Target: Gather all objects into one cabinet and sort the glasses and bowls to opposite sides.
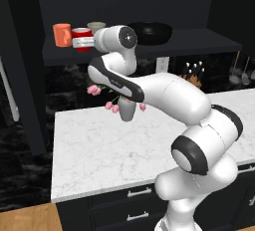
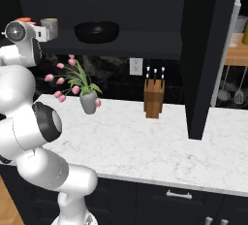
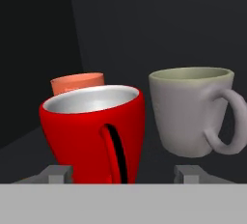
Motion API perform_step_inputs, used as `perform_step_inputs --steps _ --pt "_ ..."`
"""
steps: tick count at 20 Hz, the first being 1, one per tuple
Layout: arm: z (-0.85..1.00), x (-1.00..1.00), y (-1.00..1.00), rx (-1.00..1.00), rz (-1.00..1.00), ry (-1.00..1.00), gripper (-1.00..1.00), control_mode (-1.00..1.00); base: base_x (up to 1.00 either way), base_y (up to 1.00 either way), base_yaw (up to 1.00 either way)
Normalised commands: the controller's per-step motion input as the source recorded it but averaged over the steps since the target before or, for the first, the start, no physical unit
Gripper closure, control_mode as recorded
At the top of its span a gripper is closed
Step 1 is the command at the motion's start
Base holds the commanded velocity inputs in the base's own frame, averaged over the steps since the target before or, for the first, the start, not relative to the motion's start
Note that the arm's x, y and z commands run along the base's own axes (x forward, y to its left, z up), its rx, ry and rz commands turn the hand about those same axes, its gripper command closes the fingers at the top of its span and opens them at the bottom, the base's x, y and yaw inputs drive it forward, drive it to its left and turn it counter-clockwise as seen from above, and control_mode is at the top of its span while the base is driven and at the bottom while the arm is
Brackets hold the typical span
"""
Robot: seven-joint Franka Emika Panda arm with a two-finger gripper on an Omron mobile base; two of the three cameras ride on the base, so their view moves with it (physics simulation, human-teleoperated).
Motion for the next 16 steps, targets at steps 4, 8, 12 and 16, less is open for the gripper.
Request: perform_step_inputs --steps 4,8,12,16 --pt "0.00 0.00 0.00 0.00 0.00 0.00 -1.00 -1.00 0.00 0.00 0.00" --pt "0.00 -0.32 -0.06 0.00 0.00 0.03 -1.00 -1.00 0.00 0.00 0.00" --pt "0.05 -0.99 -0.47 0.00 -0.08 0.00 -1.00 -1.00 0.00 0.00 0.00" --pt "0.21 -0.79 -0.77 0.04 -0.21 0.02 -1.00 -1.00 0.00 0.00 0.00"
